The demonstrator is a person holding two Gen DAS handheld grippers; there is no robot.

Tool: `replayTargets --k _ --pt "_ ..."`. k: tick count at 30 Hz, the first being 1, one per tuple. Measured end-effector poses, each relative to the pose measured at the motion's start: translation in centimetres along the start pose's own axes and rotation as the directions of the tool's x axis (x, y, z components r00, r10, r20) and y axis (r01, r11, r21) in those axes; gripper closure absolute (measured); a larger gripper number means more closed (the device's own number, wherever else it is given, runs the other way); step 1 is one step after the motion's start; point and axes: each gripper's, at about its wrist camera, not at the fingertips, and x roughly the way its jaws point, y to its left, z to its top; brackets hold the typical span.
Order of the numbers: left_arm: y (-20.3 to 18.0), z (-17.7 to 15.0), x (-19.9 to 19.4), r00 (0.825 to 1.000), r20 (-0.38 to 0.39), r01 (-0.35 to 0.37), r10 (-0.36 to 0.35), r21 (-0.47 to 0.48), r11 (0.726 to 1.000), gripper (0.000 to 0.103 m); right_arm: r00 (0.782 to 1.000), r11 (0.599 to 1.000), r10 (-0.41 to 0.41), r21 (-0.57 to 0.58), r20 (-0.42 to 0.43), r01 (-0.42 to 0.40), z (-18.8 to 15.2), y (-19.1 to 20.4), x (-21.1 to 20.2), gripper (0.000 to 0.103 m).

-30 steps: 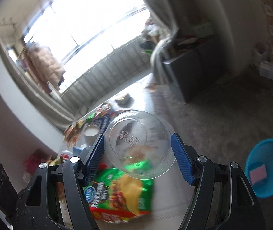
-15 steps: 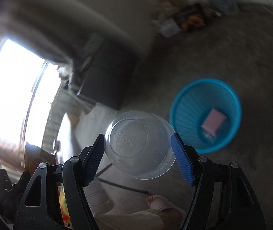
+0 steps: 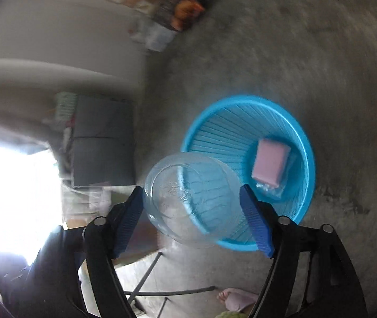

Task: Collect trash
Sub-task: 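Carry the packet and lid to the wastebasket and open both tools, then swing both tools back toward the table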

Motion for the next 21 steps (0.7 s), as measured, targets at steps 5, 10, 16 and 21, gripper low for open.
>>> replayTargets --k 5,10,16,21 --pt "1.3 0.3 -0.4 1.000 0.015 0.013 -0.012 -0.049 0.999 0.045 0.999 0.999 -0.035 0.009 -0.028 0.035 -0.3 -1.1 1.1 0.030" --pt "0.8 0.6 -3.7 0.997 0.075 0.005 -0.002 -0.040 0.999 0.043 1.000 1.000 -0.023 -0.008 -0.016 0.023 -1.1 -0.9 -0.1 0.029" --pt "-1.2 -1.0 -9.7 0.992 0.123 -0.027 0.032 -0.040 0.999 0.038 1.000 0.996 -0.016 -0.092 0.001 0.016 -2.5 0.9 -3.0 0.028" --pt "-2.6 -3.9 -16.0 0.978 0.199 -0.068 0.061 0.028 0.997 0.034 1.000 0.974 -0.013 -0.227 0.011 0.015 -4.6 3.7 -6.4 0.025"
